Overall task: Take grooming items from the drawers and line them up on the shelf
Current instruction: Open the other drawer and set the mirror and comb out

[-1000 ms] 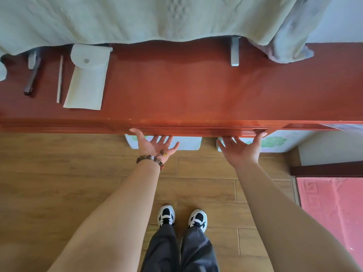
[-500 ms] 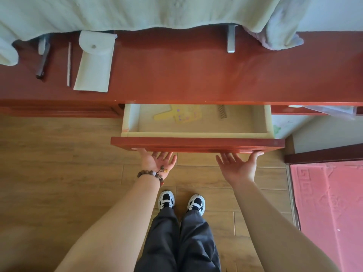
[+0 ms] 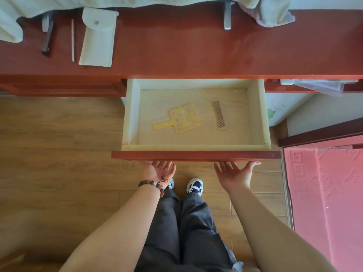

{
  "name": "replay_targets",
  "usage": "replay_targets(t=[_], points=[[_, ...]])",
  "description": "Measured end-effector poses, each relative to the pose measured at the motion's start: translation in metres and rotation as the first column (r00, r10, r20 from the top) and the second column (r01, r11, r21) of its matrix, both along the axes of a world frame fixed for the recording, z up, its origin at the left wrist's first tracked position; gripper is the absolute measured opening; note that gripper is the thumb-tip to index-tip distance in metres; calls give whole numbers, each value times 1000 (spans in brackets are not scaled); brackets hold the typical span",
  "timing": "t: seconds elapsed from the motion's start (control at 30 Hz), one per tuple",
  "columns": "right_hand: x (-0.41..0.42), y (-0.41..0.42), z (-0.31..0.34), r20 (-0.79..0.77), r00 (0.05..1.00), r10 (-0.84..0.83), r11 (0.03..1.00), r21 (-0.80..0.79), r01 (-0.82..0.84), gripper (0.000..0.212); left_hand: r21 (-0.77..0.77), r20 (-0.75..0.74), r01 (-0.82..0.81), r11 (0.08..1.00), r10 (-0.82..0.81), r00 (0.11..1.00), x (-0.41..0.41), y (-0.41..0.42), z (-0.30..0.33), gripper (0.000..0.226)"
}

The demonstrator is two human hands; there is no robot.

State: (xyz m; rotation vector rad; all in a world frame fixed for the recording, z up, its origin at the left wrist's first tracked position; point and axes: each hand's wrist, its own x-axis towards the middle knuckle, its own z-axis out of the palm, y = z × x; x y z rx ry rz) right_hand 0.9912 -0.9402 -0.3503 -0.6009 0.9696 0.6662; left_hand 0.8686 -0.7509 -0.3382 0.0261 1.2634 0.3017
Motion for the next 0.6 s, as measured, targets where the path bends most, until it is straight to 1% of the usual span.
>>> replay_targets(t=[0.1, 0.2, 0.27, 0.33, 0.37, 0.4, 0.43, 0.47, 0.5, 0.53, 0.57, 0.6], points=[[-2, -4, 5, -3, 1000, 2, 1000, 8, -2, 108, -7, 6, 11, 1000, -11, 1000, -4, -1, 6, 57], [-2, -3, 6, -5, 1000, 0, 1000, -2, 0, 107, -12, 11, 5, 1000, -5, 1000, -5, -1, 9, 67], [-2, -4, 7, -3, 1000, 15, 1000, -10, -15, 106, -14, 12, 32, 999, -32, 999, -9, 0, 12, 73], [-3, -7, 11, -3, 999, 54, 997, -46, -54, 100, -13, -17, 124, 992, -124, 992, -14, -1, 16, 74], [-4, -7, 13, 0, 995, 103, 991, -82, -103, 94, -5, -43, 216, 976, -216, 975, -17, -3, 19, 73], [-6, -7, 15, 3, 981, 196, 970, -145, -194, 86, 6, -69, 336, 942, -335, 940, -19, -6, 24, 71], [-10, -7, 19, 4, 937, 350, 910, -240, -339, 76, 22, -94, 472, 881, -468, 879, -19, -10, 32, 68], [-16, -6, 26, -4, 844, 536, 790, -352, -502, 66, 40, -114, 612, 790, -605, 788, -20, -16, 43, 63], [-22, -5, 36, -18, 703, 711, 622, -450, -641, 55, 68, -127, 731, 679, -721, 681, -19, -21, 56, 58], [-27, -4, 48, -18, 545, 838, 461, -509, -726, 45, 121, -142, 808, 576, -796, 589, -18, -25, 70, 54], [-31, -2, 61, 10, 408, 913, 350, -536, -768, 38, 206, -157, 840, 503, -830, 536, -17, -25, 86, 50], [-33, 1, 76, 61, 320, 946, 301, -539, -787, 32, 318, -167, 837, 445, -843, 511, -14, -24, 104, 45]])
